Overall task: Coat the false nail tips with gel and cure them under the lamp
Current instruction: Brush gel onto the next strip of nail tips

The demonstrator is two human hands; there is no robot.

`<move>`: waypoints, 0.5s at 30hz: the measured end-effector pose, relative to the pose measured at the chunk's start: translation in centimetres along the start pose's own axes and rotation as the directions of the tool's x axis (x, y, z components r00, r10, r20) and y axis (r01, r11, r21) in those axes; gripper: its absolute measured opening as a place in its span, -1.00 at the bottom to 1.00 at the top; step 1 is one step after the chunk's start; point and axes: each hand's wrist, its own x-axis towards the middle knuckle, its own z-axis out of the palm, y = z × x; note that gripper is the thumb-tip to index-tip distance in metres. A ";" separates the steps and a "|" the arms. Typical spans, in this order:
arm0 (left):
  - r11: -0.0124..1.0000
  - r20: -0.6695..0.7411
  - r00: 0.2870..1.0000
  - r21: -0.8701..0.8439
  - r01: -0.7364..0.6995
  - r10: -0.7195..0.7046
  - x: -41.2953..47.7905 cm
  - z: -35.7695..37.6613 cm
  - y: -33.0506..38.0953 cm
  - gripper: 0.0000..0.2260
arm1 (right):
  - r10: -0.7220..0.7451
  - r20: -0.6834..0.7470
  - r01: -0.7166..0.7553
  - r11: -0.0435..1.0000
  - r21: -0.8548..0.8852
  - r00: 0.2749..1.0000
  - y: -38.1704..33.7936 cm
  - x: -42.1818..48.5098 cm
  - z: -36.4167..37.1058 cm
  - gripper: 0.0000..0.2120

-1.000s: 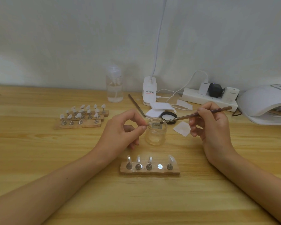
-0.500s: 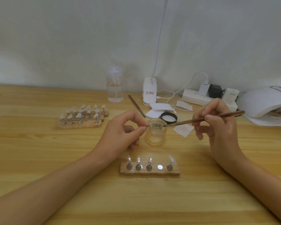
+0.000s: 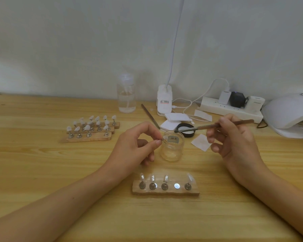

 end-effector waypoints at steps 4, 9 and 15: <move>1.000 0.004 1.000 -0.002 -0.004 0.004 0.0 0.0 0.1 -0.89 | 0.060 0.036 -0.059 0.998 -0.023 0.998 0.5 0.1 1.0 -0.82; 1.000 0.000 1.000 -0.006 -0.005 0.005 0.0 0.0 0.0 -0.90 | 0.091 0.037 -0.090 0.996 -0.019 0.995 0.7 0.2 1.0 -0.81; 1.000 -0.005 1.000 -0.007 -0.009 0.009 0.1 0.0 -0.1 -0.85 | 0.081 0.078 -0.076 0.995 -0.061 0.994 0.7 0.1 1.2 -0.83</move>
